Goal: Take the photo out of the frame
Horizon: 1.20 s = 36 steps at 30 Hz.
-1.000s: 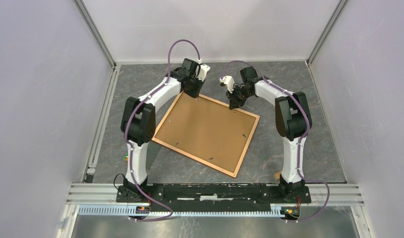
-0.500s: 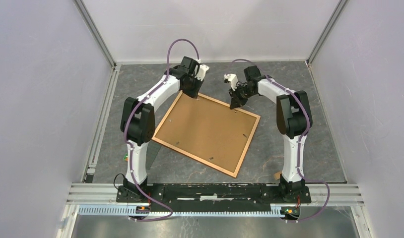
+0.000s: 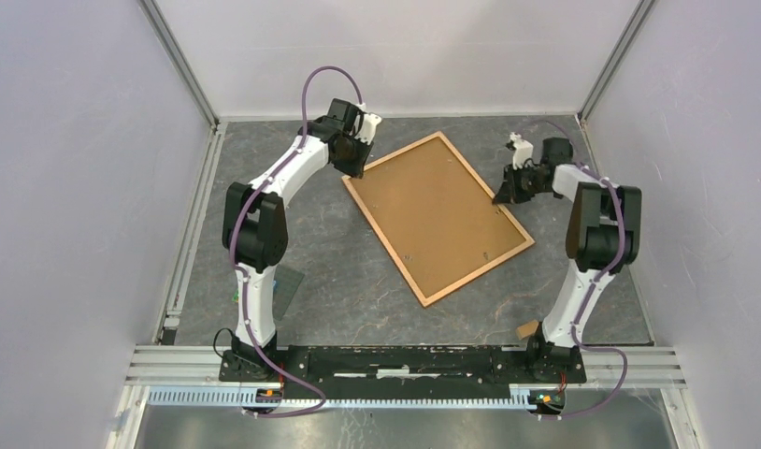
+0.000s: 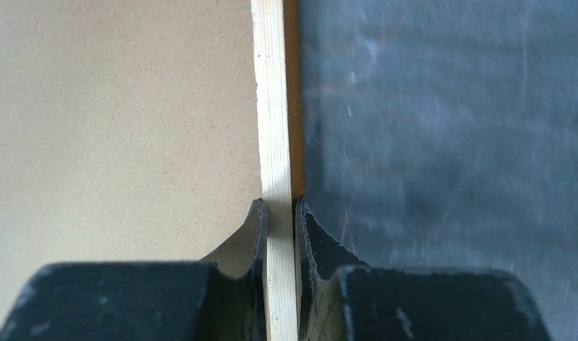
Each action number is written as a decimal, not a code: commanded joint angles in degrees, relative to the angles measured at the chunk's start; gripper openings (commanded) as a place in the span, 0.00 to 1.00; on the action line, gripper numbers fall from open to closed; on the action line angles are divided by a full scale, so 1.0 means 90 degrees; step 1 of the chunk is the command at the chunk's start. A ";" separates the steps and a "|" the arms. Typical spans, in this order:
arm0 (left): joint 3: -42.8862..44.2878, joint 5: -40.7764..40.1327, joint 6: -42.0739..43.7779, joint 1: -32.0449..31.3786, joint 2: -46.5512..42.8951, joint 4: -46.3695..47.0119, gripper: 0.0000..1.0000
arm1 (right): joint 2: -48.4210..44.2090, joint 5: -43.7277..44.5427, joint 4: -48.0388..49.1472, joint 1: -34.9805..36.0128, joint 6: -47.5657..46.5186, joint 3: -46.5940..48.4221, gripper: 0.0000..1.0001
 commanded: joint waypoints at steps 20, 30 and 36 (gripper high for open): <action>-0.0007 0.0330 -0.0554 0.0495 -0.0831 -0.0281 0.02 | -0.0514 -0.1670 -0.3515 0.1917 -0.3317 -0.0175 0.56; -0.0389 0.0203 -0.0436 0.0677 -0.1313 -0.0298 0.02 | -0.1371 -0.0310 -0.0856 0.1924 -0.3887 0.0800 0.91; -0.0640 0.0137 -0.0407 0.0742 -0.1564 -0.0299 0.02 | 0.0674 -0.0343 -0.1608 0.2097 -0.3761 0.3852 0.98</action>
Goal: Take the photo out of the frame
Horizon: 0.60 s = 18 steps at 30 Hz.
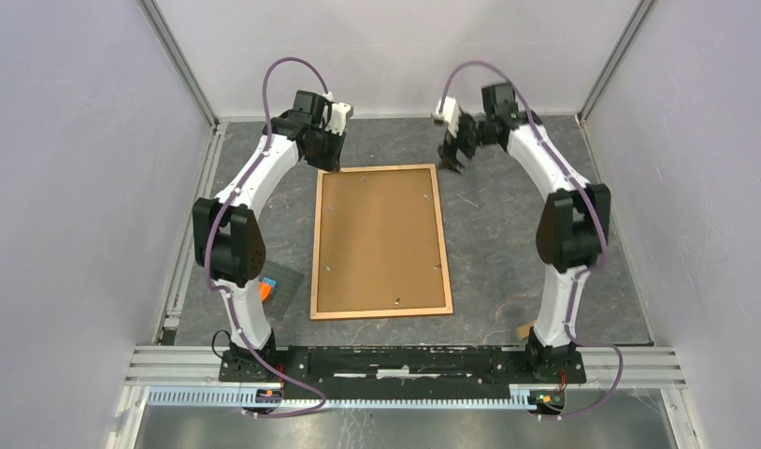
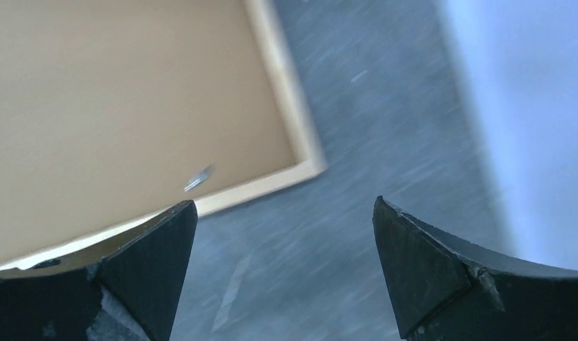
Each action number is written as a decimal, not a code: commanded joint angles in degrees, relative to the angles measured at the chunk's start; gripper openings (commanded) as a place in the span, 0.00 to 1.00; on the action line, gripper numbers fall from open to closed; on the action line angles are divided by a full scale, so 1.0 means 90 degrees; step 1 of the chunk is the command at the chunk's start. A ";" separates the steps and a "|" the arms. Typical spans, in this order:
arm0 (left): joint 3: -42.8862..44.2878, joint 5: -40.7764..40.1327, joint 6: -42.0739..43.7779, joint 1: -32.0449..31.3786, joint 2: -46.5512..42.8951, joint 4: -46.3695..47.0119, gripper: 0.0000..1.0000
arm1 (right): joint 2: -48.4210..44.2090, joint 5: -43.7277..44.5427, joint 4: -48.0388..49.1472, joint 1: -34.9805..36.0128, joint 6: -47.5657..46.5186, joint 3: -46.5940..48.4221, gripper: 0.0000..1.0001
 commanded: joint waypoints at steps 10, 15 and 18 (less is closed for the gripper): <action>-0.0318 -0.0015 -0.0229 0.0089 -0.0626 0.0048 0.02 | 0.2127 0.0572 0.1320 0.0540 0.0554 0.1868 0.92; -0.0252 0.0026 -0.0253 0.0087 -0.0570 0.0052 0.02 | 0.2817 0.0805 0.1468 0.0615 0.0976 0.2412 0.88; -0.0220 0.0036 -0.0257 0.0091 -0.0549 0.0045 0.02 | 0.3158 0.0927 0.1536 0.0660 0.1113 0.2704 0.87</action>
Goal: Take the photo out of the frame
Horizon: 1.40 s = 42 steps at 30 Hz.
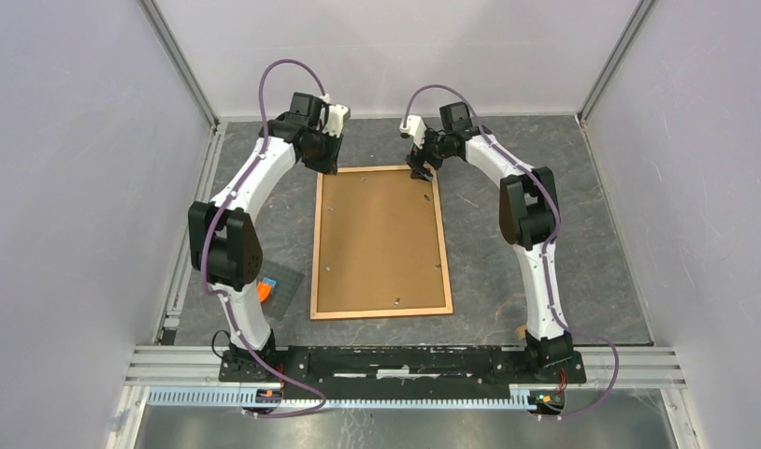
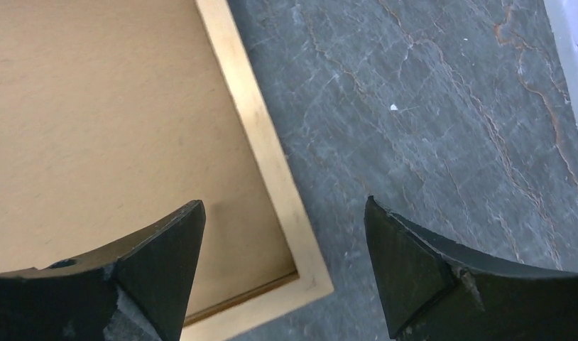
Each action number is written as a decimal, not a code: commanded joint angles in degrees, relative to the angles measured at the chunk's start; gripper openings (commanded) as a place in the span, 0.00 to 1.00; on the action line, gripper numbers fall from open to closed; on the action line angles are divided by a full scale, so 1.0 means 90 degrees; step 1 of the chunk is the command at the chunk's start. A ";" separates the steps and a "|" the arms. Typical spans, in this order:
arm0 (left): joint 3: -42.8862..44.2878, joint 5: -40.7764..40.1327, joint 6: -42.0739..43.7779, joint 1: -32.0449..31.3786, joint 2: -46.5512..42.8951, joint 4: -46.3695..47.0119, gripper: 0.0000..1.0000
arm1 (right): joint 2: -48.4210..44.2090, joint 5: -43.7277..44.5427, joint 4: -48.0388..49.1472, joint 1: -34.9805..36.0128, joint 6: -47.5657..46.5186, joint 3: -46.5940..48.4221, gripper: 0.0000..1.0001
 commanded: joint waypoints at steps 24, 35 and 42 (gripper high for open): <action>0.0172 0.0349 -0.0216 0.0095 0.0005 0.0115 0.02 | 0.0070 0.1967 -0.1758 -0.0946 -0.0991 -0.0243 0.05; 0.0414 0.0409 -0.0220 0.0095 0.0242 0.0106 0.02 | -0.1851 0.1880 -0.0959 -0.2189 0.2520 -0.3257 0.00; 0.0441 0.0587 0.0101 0.0086 0.0190 -0.0077 0.02 | -0.3226 0.0852 -0.0374 -0.2024 0.3298 -0.4888 0.34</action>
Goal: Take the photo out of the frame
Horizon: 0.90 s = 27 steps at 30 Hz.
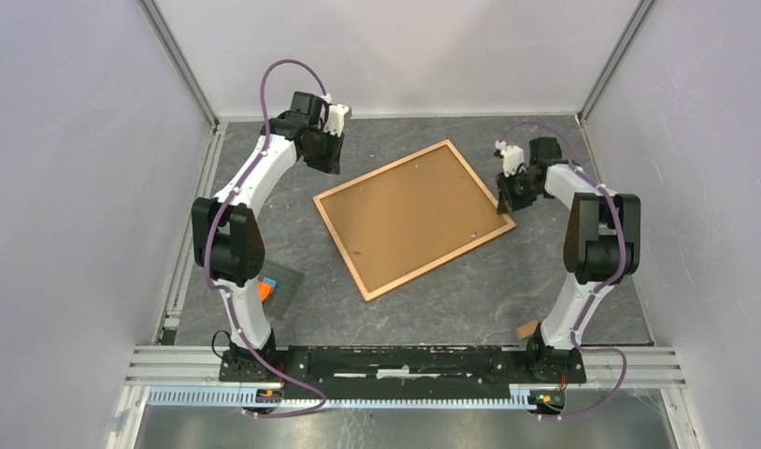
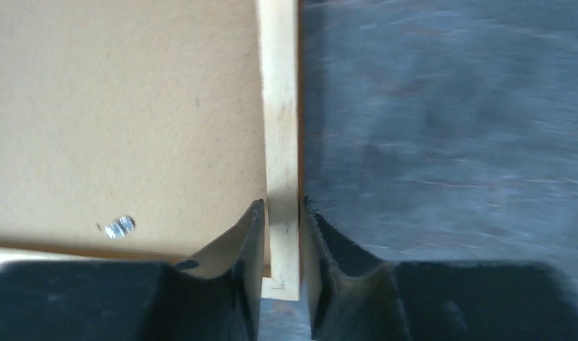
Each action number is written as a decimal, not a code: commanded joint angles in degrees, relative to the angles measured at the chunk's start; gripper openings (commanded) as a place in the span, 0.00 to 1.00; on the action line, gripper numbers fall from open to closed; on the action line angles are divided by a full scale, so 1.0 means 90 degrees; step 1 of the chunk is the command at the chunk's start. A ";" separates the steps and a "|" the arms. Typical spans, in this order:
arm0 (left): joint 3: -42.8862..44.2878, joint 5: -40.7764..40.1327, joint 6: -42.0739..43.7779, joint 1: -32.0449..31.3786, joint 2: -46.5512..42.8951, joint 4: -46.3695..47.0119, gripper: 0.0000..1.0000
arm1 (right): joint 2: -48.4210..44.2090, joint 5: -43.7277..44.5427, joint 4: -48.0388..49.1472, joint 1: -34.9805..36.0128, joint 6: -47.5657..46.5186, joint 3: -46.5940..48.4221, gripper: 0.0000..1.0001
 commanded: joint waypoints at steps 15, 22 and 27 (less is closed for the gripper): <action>-0.1215 0.1757 0.3411 -0.1410 -0.1203 -0.1364 0.02 | 0.0721 -0.0761 -0.0260 0.0382 0.0257 0.1178 0.59; -0.1202 0.1801 0.3661 -0.2287 -0.0944 -0.1434 0.02 | 0.0798 -0.0503 -0.0040 0.0612 0.0318 0.0913 0.54; -0.0953 0.1429 0.4168 -0.2853 -0.0671 -0.1751 0.02 | 0.0865 -0.0324 -0.0099 0.0617 0.0299 0.0810 0.45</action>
